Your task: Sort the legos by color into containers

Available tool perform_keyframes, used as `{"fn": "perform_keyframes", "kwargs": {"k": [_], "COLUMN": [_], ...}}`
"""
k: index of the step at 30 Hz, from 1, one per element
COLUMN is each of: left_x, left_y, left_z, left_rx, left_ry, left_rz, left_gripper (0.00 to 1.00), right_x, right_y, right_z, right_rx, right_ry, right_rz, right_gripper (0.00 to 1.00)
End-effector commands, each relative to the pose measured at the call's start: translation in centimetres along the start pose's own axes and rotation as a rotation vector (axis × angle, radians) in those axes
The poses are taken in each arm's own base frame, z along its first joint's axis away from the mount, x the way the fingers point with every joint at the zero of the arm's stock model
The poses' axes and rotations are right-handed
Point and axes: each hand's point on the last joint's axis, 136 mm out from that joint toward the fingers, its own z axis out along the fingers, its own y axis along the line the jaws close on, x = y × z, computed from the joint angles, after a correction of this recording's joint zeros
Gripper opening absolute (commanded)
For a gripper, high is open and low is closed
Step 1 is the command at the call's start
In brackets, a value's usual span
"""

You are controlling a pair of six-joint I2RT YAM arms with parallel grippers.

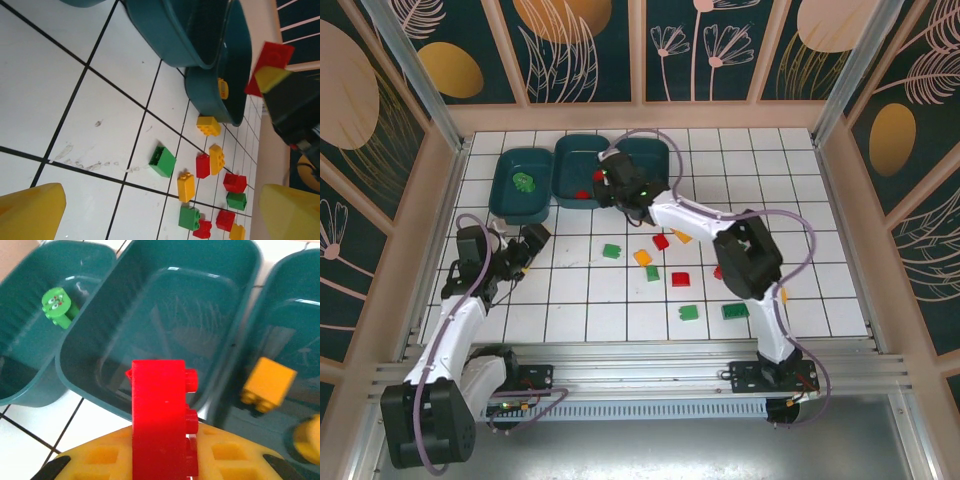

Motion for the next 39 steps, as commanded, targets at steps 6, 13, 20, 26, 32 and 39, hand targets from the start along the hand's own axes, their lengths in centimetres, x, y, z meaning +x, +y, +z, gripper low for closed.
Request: {"fn": "perform_keyframes", "kwargs": {"k": [6, 13, 20, 26, 32, 39], "left_x": [0.4, 0.5, 0.6, 0.5, 0.7, 4.2], "left_y": [0.7, 0.5, 0.2, -0.3, -0.3, -2.4], "left_z": [0.1, 0.2, 0.2, 0.1, 0.8, 4.9], "left_rx": [-0.076, -0.068, -0.048, -0.047, -0.178, -0.345], "left_ry": [0.065, 0.075, 0.079, 0.097, 0.113, 0.189], "left_rz": [0.064, 0.066, 0.060, 0.102, 0.221, 0.505], "left_gripper": [0.93, 0.92, 0.93, 0.97, 0.94, 0.88], "right_x": [-1.0, -1.0, -1.7, -2.9, -7.3, -9.8], "right_y": [0.0, 0.7, 0.4, -0.1, -0.6, -5.2], "right_z": [4.8, 5.4, 6.7, 8.1, 4.8, -4.6], "right_rx": [0.014, -0.021, -0.033, -0.041, -0.013, 0.061], "right_ry": [-0.024, -0.012, -0.011, 0.011, -0.060, -0.195], "right_rz": [0.004, 0.000, 0.023, 0.068, 0.076, 0.154], "right_gripper": [0.24, 0.25, 0.27, 0.56, 0.63, 0.64]}}
